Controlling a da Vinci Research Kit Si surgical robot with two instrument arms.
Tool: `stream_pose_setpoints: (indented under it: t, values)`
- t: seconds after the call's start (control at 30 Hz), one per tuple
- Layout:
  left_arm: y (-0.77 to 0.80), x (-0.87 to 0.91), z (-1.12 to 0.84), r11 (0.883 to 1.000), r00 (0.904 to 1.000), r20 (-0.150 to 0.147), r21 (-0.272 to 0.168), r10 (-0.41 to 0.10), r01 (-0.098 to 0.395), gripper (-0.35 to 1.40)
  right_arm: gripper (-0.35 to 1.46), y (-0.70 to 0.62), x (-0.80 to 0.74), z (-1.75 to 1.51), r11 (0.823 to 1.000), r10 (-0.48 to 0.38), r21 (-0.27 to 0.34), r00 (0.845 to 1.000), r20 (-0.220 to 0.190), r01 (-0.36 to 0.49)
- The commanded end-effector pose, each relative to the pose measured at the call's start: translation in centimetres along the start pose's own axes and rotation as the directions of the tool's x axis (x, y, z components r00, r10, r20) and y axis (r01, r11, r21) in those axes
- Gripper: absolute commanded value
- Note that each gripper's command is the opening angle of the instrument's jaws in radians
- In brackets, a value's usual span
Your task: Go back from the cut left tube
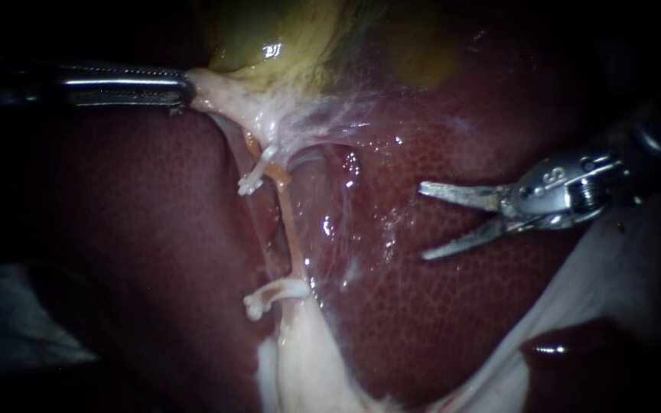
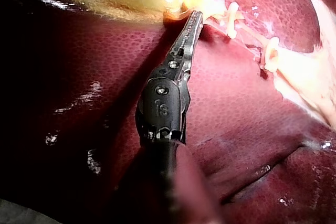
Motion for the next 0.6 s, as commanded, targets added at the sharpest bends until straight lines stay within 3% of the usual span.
stream_pose_setpoints:
  t: [0.03, 0.27, 0.4, 0.6]
  values:
    - [0.00, -0.01, 0.01, 1.000, 1.0000, 0.000, 0.002, 0.001, -0.001, -0.35, 1.45, 0.00, -0.01, -0.02, 1.000, 0.005, 0.004, 1.000, 0.005, -0.005]
    - [0.04, -0.11, 0.20, 1.000, 1.0000, -0.003, -0.004, 0.006, -0.006, -0.35, 1.45, 0.00, -0.03, -0.03, 1.000, 0.008, 0.014, 1.000, 0.003, -0.009]
    - [0.10, -0.23, 0.46, 1.000, 0.9999, -0.007, -0.015, 0.014, -0.014, -0.35, 1.45, 0.00, -0.03, -0.04, 1.000, 0.008, 0.014, 1.000, 0.003, -0.008]
    - [0.16, -0.40, 0.82, 0.999, 0.9994, 0.012, -0.032, 0.033, -0.033, -0.35, 1.45, 0.00, -0.04, -0.05, 1.000, 0.008, 0.015, 1.000, 0.003, -0.008]
